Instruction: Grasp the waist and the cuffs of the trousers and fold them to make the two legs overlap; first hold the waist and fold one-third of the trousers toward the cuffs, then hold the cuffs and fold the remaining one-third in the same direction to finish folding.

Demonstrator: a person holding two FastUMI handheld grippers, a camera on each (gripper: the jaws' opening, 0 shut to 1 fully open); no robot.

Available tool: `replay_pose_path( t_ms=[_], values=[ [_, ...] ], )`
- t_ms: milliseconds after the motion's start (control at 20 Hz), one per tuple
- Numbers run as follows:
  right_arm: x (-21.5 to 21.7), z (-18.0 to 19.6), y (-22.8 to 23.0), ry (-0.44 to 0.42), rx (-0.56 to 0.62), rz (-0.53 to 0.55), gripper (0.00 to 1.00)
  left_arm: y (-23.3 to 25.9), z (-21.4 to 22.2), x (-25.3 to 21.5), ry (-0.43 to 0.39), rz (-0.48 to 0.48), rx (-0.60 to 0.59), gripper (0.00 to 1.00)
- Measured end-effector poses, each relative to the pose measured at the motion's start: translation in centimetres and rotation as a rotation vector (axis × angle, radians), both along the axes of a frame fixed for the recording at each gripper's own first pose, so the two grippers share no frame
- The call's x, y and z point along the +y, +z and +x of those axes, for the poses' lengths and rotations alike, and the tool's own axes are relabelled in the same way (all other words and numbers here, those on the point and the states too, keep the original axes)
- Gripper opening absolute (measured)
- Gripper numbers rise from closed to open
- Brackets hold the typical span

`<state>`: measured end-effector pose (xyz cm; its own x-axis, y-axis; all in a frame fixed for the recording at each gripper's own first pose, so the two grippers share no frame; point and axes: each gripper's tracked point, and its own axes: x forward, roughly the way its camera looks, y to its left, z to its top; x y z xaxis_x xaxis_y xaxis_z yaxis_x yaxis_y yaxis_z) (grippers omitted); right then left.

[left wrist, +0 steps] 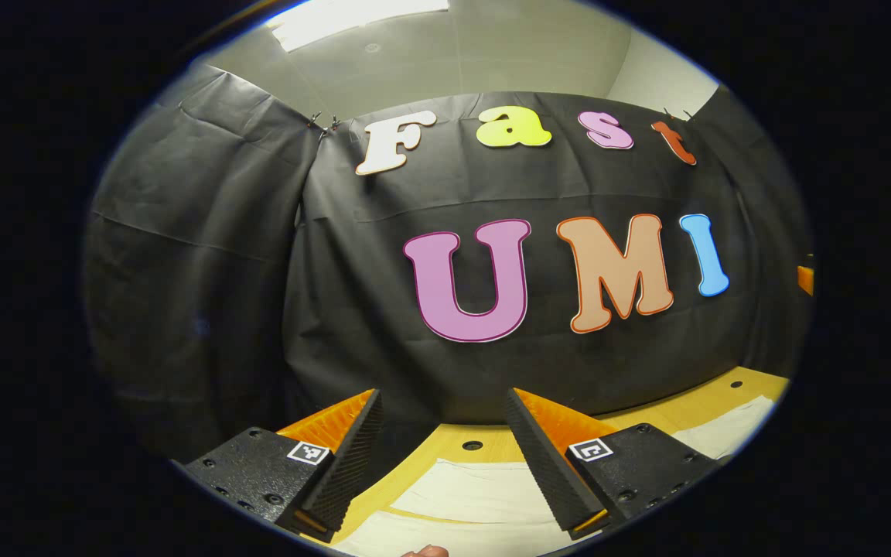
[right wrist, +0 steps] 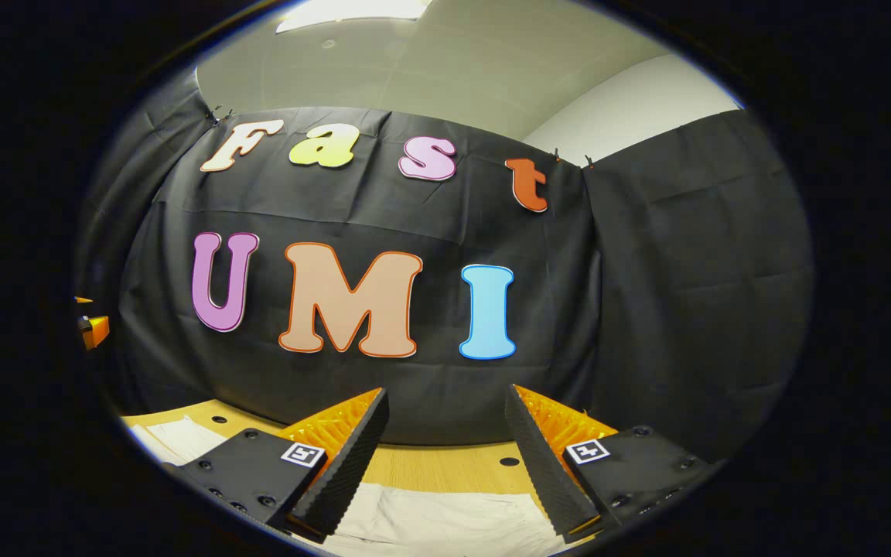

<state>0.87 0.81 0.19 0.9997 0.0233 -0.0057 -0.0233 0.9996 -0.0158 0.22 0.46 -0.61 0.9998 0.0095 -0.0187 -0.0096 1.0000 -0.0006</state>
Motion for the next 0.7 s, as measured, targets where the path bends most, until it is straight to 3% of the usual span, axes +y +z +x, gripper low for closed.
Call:
replay_pose_path(
  t_ms=[250, 700],
  values=[
    [0.1, 0.0, -0.5, 0.008, 0.008, -0.011, 0.97, -0.7, -0.2, -0.2, -0.029, 0.065, 0.003, 0.96],
    [1.2, 0.3, -2.2, 0.036, 0.04, -0.017, 0.97, -4.5, -3.4, 0.1, -0.204, 0.423, 0.054, 0.96]
  ],
)
